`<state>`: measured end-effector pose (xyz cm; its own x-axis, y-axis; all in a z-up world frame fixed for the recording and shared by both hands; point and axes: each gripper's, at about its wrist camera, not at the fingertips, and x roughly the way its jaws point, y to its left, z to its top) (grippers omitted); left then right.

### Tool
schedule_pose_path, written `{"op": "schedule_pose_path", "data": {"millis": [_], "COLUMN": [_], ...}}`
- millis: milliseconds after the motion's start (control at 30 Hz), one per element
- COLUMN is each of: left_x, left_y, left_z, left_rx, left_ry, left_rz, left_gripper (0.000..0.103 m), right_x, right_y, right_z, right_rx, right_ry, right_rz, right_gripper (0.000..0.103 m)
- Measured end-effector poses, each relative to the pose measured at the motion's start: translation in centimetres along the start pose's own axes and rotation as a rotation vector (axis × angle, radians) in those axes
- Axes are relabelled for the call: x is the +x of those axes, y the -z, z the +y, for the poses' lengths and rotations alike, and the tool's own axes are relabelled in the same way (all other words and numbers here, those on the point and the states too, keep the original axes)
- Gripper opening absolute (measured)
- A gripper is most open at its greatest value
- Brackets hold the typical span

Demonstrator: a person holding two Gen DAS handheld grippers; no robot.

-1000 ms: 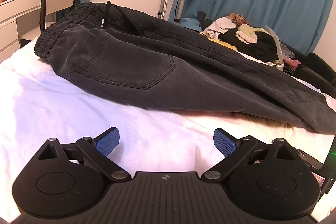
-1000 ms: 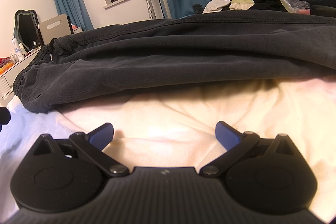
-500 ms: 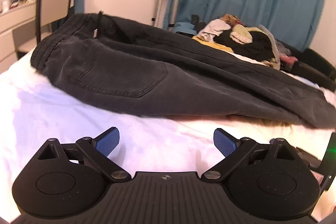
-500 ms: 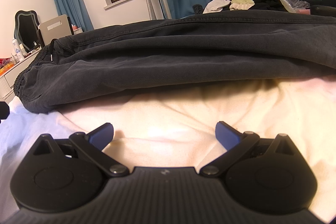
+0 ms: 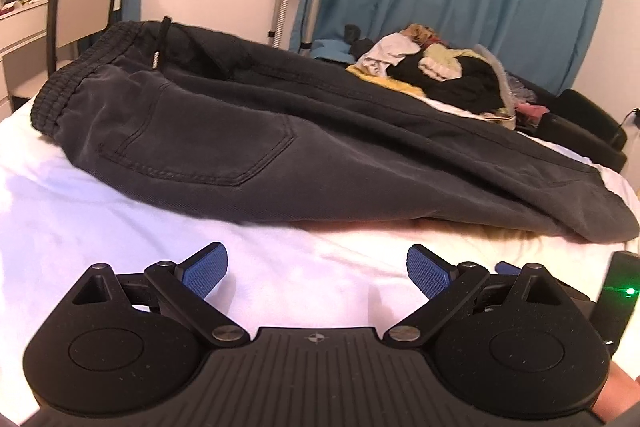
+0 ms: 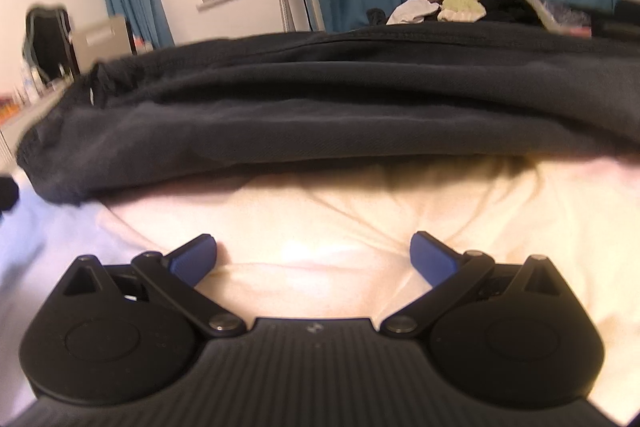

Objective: Fold clothes
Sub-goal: 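Grasp the sweatpants edge with the right gripper while the left gripper presses the waistband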

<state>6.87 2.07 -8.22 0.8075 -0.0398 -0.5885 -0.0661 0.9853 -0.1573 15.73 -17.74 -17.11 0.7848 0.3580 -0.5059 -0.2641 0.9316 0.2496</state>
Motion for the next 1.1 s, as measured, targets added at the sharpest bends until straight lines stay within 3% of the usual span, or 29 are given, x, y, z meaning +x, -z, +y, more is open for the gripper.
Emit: {"op": "schedule_pose_path", "data": {"millis": [100, 267, 467, 567, 667, 767, 933, 1100], "left_x": [0.3, 0.1, 0.5, 0.7, 1.2, 2.2, 5.5, 8.0], "left_y": [0.1, 0.2, 0.0, -0.1, -0.6, -1.6, -3.9, -4.3], "left_z": [-0.1, -0.3, -1.2, -1.7, -2.4, -3.7, -6.3, -5.7], "left_rx": [-0.002, -0.009, 0.016, 0.028, 0.051, 0.099, 0.193, 0.161], "left_ry": [0.011, 0.007, 0.004, 0.003, 0.008, 0.016, 0.017, -0.011], "left_rz": [0.006, -0.011, -0.022, -0.027, -0.028, -0.032, -0.072, -0.087], "left_gripper": [0.098, 0.097, 0.099, 0.099, 0.099, 0.099, 0.099, 0.099], "right_x": [0.2, -2.9, -8.6, -9.7, -9.9, -9.7, -7.6, -5.8], "right_y": [-0.8, -4.5, -9.5, -8.8, -6.3, -3.5, -3.0, -4.3], "right_z": [-0.2, -3.0, -13.1, -20.9, -27.5, -31.7, -34.7, -37.1], "right_rx": [0.018, 0.251, 0.653, 0.911, 1.07, 1.202, 1.185, 1.065], "right_ry": [-0.002, -0.041, 0.056, 0.156, 0.267, 0.241, 0.113, 0.034], "right_rz": [0.022, -0.054, -0.18, -0.221, -0.225, -0.308, -0.45, -0.54], "right_gripper": [0.103, 0.103, 0.103, 0.103, 0.103, 0.103, 0.103, 0.103]}}
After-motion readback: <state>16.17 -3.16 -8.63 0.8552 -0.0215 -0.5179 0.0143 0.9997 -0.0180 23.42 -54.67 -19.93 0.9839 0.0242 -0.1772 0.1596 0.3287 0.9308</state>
